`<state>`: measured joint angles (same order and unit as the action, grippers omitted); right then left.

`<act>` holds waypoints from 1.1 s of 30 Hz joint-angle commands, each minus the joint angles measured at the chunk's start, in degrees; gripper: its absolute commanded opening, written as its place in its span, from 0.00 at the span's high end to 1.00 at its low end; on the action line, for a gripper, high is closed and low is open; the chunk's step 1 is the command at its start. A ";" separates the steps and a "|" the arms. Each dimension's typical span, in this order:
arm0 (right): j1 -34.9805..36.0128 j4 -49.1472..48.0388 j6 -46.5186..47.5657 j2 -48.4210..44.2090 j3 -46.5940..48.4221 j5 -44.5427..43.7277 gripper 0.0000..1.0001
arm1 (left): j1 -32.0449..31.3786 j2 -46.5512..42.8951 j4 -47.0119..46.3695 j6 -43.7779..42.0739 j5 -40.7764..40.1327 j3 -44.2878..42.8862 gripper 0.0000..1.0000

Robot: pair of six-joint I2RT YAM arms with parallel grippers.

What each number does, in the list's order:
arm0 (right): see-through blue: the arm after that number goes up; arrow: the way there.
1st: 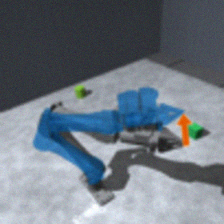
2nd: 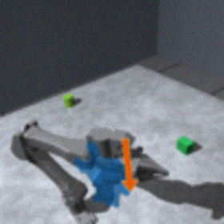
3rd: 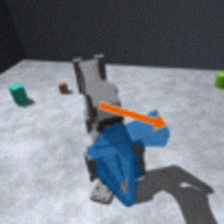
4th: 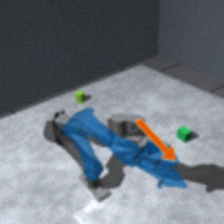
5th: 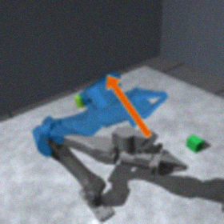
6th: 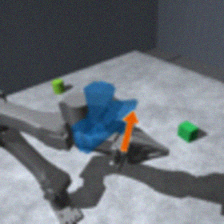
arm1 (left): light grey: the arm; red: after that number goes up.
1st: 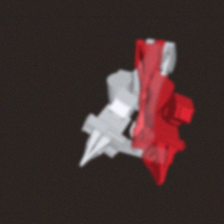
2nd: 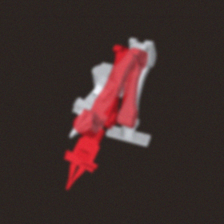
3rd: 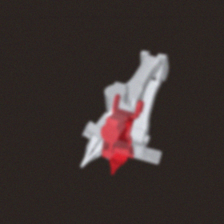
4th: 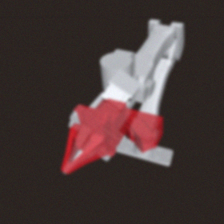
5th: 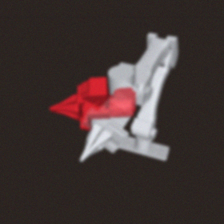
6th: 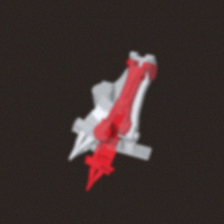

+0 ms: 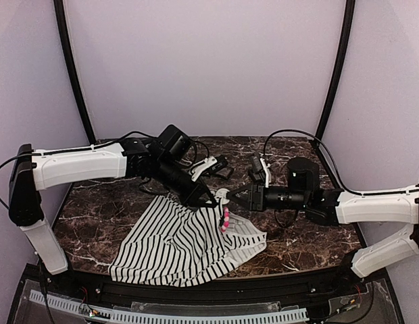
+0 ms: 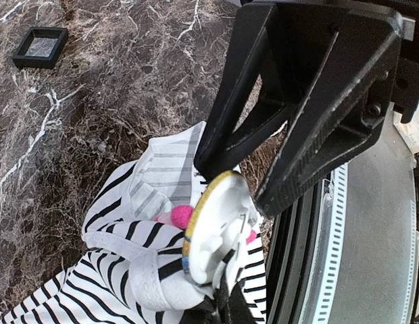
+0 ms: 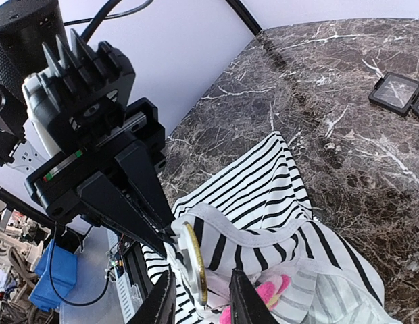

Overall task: Remove the brooch from the garment
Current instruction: Remove the brooch from the flattened clothing.

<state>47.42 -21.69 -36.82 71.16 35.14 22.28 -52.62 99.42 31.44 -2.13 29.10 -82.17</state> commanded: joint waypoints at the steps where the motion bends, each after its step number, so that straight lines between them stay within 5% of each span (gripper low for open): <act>1: -0.40 -3.69 -0.94 1.42 0.20 3.20 0.75 | 0.03 -1.19 0.03 -0.15 0.76 -0.97 0.99; 8: -0.47 -4.21 -1.05 1.67 -0.10 2.53 1.00 | -0.02 -1.22 0.03 -0.14 1.01 -0.97 0.99; 17: -0.68 1.45 0.72 -1.89 -2.47 -0.42 1.00 | 1.46 -1.58 -0.34 1.65 -1.37 -1.23 0.93; 21: -0.67 6.27 2.64 -5.18 -3.58 -2.43 1.00 | 2.68 -1.88 -1.11 3.38 -0.16 -1.07 0.78; 28: -0.66 6.29 2.88 -10.09 -4.28 -0.36 1.00 | 3.01 -3.28 -4.03 3.70 5.37 0.29 0.35; 33: -0.58 -0.62 0.87 -9.30 -3.83 4.39 1.00 | 2.96 -6.30 -9.61 4.83 14.47 3.62 0.21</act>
<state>47.11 -16.38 -34.81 61.49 31.57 22.63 -49.60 98.30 27.33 1.76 35.18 -81.12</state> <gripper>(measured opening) 0.009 0.763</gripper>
